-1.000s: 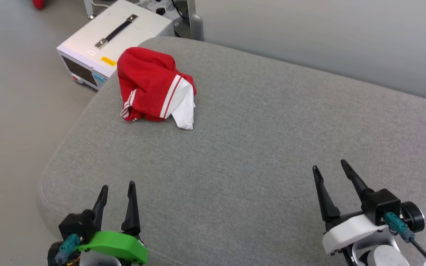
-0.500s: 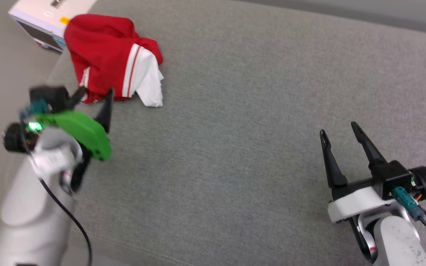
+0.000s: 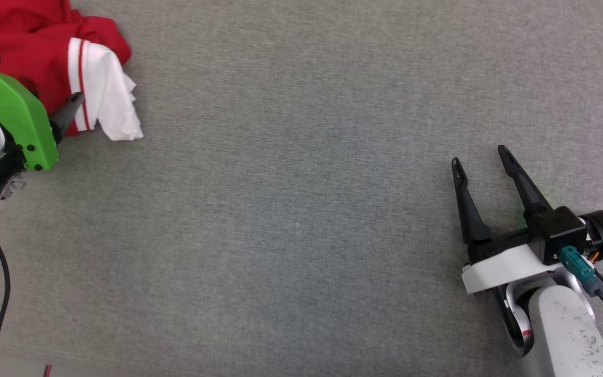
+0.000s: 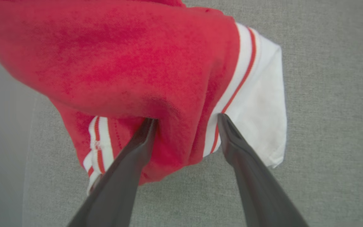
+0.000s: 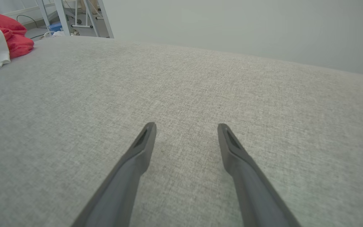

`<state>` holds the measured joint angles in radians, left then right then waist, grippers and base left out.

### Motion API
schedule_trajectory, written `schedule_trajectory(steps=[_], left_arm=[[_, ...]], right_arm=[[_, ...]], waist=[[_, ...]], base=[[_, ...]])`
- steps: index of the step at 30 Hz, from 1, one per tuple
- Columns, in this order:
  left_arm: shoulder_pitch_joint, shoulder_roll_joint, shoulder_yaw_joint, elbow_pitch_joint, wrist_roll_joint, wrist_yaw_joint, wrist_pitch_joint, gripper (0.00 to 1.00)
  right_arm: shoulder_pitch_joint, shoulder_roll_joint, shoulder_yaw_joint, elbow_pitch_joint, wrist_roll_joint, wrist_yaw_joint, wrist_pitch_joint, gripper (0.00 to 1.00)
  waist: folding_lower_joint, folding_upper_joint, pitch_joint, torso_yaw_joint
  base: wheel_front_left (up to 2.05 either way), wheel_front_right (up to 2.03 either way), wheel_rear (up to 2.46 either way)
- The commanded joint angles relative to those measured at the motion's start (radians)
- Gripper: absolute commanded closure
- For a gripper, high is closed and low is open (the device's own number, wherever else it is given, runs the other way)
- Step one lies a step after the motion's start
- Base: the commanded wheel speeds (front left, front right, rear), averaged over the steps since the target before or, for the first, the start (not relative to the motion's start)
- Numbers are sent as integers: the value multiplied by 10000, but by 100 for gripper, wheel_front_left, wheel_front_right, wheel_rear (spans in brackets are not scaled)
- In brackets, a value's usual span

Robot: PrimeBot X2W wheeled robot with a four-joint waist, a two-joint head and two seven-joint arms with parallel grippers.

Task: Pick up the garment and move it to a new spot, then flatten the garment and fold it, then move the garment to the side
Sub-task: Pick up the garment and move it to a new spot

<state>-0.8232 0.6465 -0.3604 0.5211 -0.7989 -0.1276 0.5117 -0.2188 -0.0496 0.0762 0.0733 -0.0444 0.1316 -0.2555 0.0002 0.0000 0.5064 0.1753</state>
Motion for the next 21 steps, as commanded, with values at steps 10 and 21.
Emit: schedule_trajectory(steps=[10,21], left_arm=[[-290,208,-572,780,-414,-30,-924,100],[41,250,-643,365,-535,-30,-2935,100]], right_arm=[[-261,-18,61,133,-65,-9,-63,0],[151,-10,101,465,67,-9,-63,0]], waist=[[-2,0,314,-395],[-2,0,-1196,-191]], base=[[0,0,0],[0,0,0]])
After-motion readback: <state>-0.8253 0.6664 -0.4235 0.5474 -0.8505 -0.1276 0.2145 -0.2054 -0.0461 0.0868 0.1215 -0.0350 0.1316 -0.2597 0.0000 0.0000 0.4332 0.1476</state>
